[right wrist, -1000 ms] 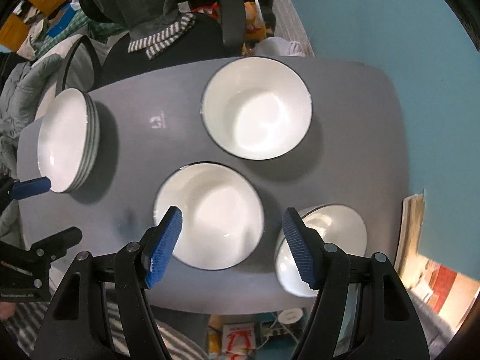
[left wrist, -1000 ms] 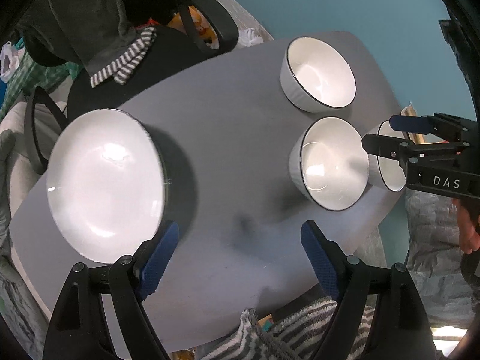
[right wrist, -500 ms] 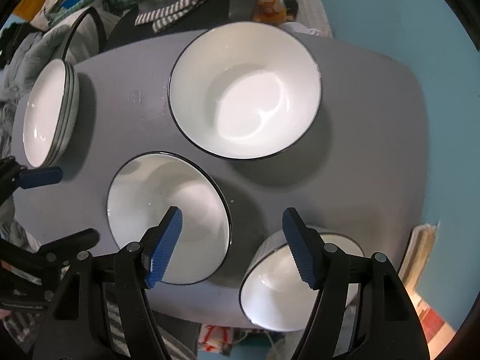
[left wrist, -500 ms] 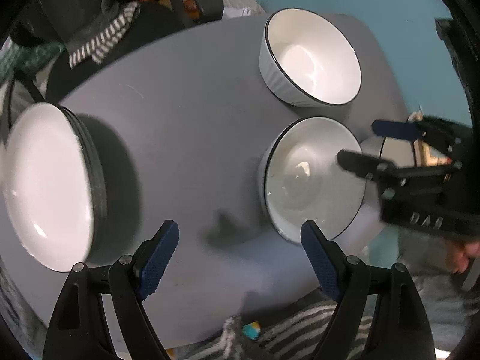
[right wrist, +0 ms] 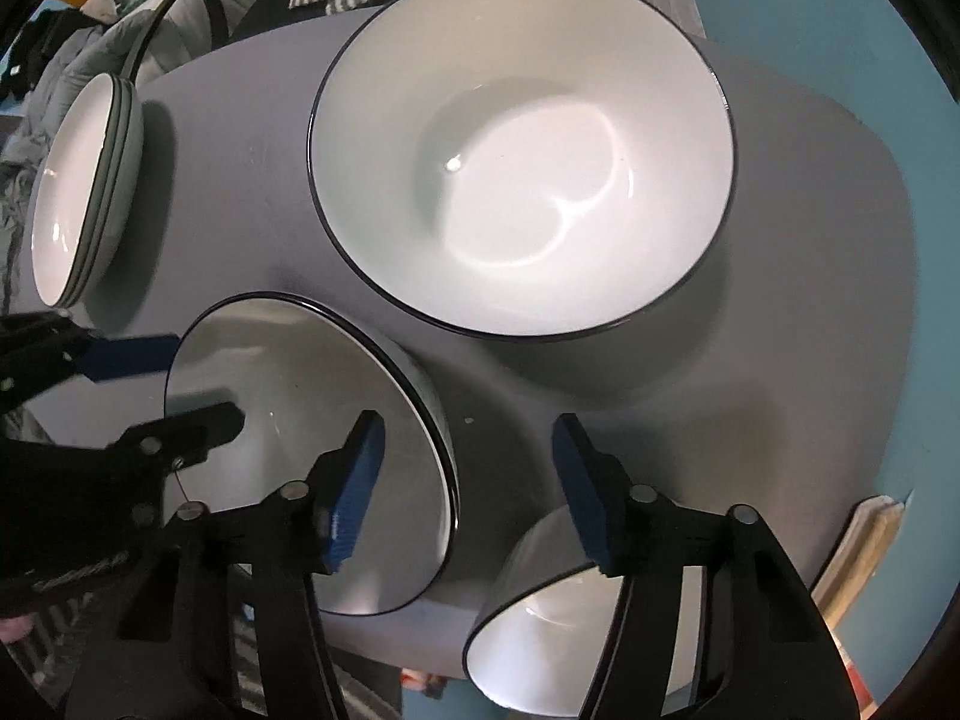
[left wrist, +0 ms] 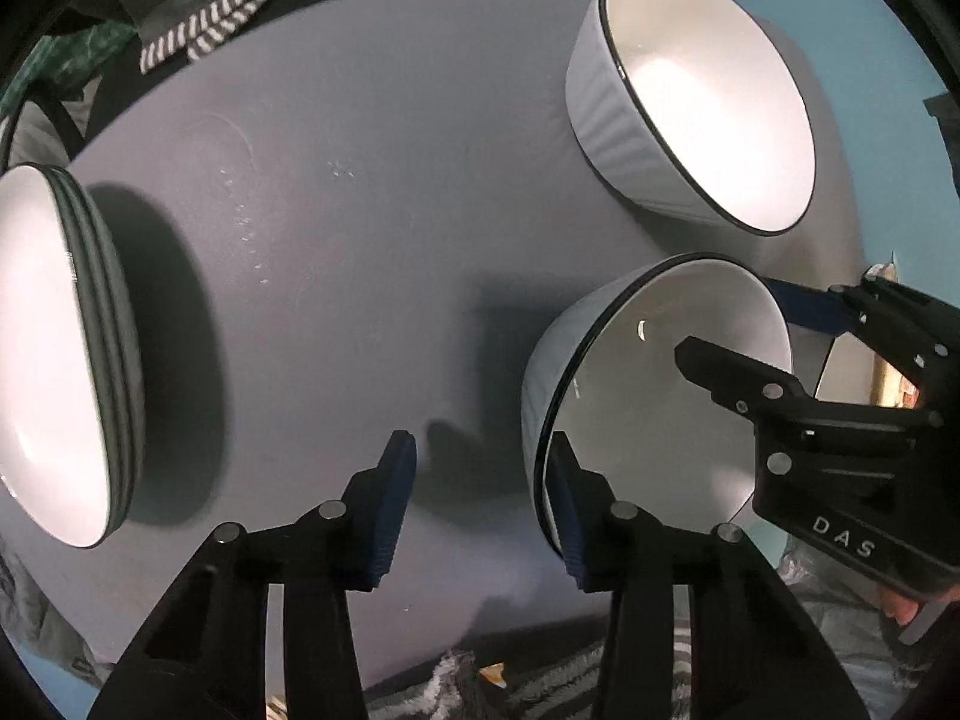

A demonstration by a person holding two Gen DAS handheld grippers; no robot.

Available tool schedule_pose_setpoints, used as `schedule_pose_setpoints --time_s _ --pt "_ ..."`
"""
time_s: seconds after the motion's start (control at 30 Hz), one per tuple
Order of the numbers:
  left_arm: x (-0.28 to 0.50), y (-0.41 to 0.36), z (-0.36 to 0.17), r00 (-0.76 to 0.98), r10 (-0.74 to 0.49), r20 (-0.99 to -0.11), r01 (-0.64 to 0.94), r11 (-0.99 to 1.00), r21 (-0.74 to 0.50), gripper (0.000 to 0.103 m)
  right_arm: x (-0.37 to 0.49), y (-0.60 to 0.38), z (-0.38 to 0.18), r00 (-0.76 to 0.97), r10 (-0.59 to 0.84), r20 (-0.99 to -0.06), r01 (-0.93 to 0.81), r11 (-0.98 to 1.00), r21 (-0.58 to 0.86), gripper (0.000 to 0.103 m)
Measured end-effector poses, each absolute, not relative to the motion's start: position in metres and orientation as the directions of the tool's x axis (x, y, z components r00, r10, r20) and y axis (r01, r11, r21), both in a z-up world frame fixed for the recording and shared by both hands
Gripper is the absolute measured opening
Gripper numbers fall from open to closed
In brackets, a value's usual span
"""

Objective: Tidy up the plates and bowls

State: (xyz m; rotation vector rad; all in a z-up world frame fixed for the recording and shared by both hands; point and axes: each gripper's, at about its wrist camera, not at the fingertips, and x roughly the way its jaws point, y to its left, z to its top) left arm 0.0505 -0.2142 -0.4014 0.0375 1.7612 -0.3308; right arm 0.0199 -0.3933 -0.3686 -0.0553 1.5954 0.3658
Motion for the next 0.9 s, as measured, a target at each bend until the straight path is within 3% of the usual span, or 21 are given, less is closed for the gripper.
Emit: schedule_pose_setpoints --time_s 0.13,0.2,0.27,0.57,0.63,0.9 --pt "0.051 -0.215 -0.406 -0.219 -0.158 -0.963 0.206 0.957 -0.204 0.04 0.02 -0.393 -0.373 -0.093 0.209 -0.974 -0.247 0.942 0.226 0.04" --pt "0.051 -0.215 -0.408 -0.231 -0.171 -0.958 0.201 0.955 -0.219 0.034 0.021 -0.394 -0.374 -0.095 0.216 -0.972 -0.245 0.941 0.234 0.025" --pt "0.051 -0.215 -0.411 -0.236 -0.179 -0.955 0.202 0.953 -0.228 0.03 0.023 -0.395 -0.376 -0.122 0.249 -0.961 -0.219 0.937 0.271 0.016" --pt "0.047 -0.215 -0.428 -0.263 -0.185 -0.947 0.189 0.953 -0.239 0.022 0.015 -0.388 -0.376 -0.124 0.228 -0.966 -0.203 0.947 0.25 0.012" --pt "0.044 -0.219 -0.427 -0.253 -0.185 -0.95 0.197 0.951 -0.238 0.015 0.011 -0.384 -0.375 -0.123 0.218 -0.968 -0.205 0.949 0.24 0.012" --pt "0.038 -0.207 -0.432 -0.24 -0.207 -0.948 0.168 0.953 -0.25 0.011 0.016 -0.397 -0.371 -0.104 0.242 -0.965 -0.134 0.958 0.254 0.009"
